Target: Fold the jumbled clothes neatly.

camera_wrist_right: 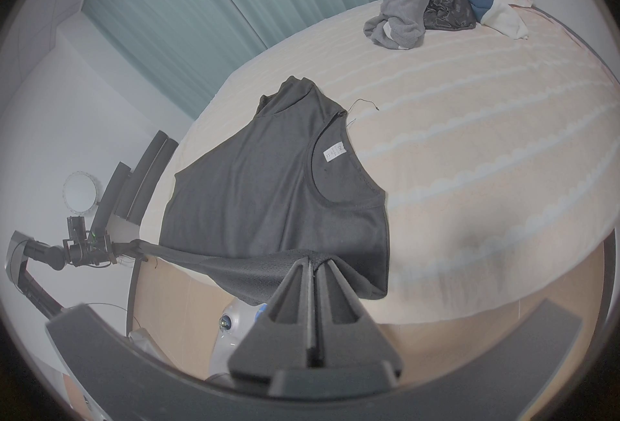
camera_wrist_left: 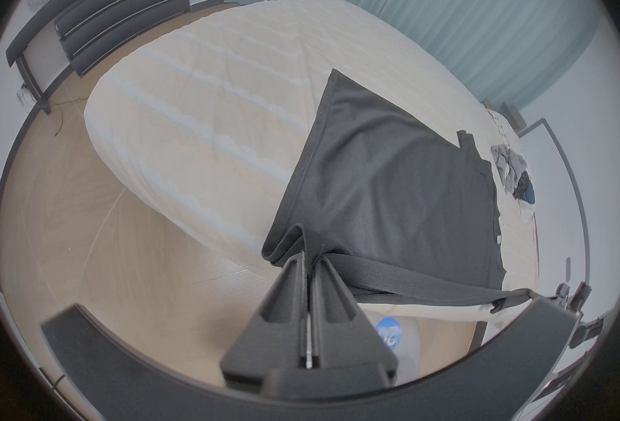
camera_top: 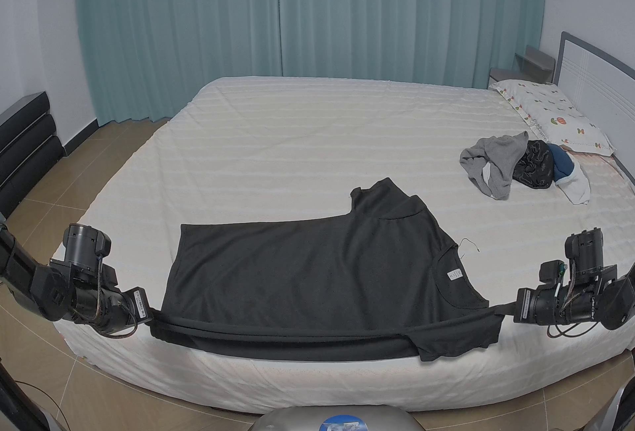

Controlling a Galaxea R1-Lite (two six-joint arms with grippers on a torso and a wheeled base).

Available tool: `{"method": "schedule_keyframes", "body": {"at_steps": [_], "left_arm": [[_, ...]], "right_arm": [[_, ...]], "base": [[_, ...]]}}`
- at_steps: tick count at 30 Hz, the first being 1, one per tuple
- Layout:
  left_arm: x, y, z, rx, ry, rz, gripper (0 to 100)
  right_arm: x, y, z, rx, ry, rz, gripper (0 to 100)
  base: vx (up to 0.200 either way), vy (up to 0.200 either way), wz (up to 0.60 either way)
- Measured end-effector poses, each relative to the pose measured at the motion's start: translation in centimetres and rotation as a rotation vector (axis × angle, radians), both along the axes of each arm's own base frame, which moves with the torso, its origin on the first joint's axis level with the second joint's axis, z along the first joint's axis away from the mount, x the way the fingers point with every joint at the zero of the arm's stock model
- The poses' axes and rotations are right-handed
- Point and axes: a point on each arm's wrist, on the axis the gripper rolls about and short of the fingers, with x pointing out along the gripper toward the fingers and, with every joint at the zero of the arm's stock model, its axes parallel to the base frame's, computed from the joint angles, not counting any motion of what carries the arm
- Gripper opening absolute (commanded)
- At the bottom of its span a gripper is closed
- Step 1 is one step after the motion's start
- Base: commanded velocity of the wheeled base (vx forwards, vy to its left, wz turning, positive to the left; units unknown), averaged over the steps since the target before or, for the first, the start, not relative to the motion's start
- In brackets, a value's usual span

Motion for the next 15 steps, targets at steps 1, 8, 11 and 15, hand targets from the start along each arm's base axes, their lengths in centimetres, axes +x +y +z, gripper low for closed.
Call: {"method": "schedule_keyframes", "body": {"at_steps": [1, 8, 11, 15], "left_arm": [[0.3, -0.1, 0.0, -0.007, 0.0, 0.007, 0], [1.5, -0.4, 0.0, -0.034, -0.005, 0.038, 0], [1.4, -0.4, 0.2, -0.034, -0.011, 0.037, 0], [1.0, -0.4, 0.9, -0.033, -0.028, 0.037, 0]], "right_arm": [[0.3, 0.0, -0.1, 0.003, 0.001, -0.003, 0], [2.1, 0.2, -0.3, 0.025, 0.006, -0.033, 0], [2.4, 0.2, -0.3, 0.039, 0.01, -0.047, 0], [2.3, 0.2, -0.2, 0.048, 0.01, -0.054, 0]], "base": [[0.0, 0.0, 0.0], [0.0, 0.0, 0.0], [0.0, 0.0, 0.0], [0.0, 0.0, 0.0]]}}
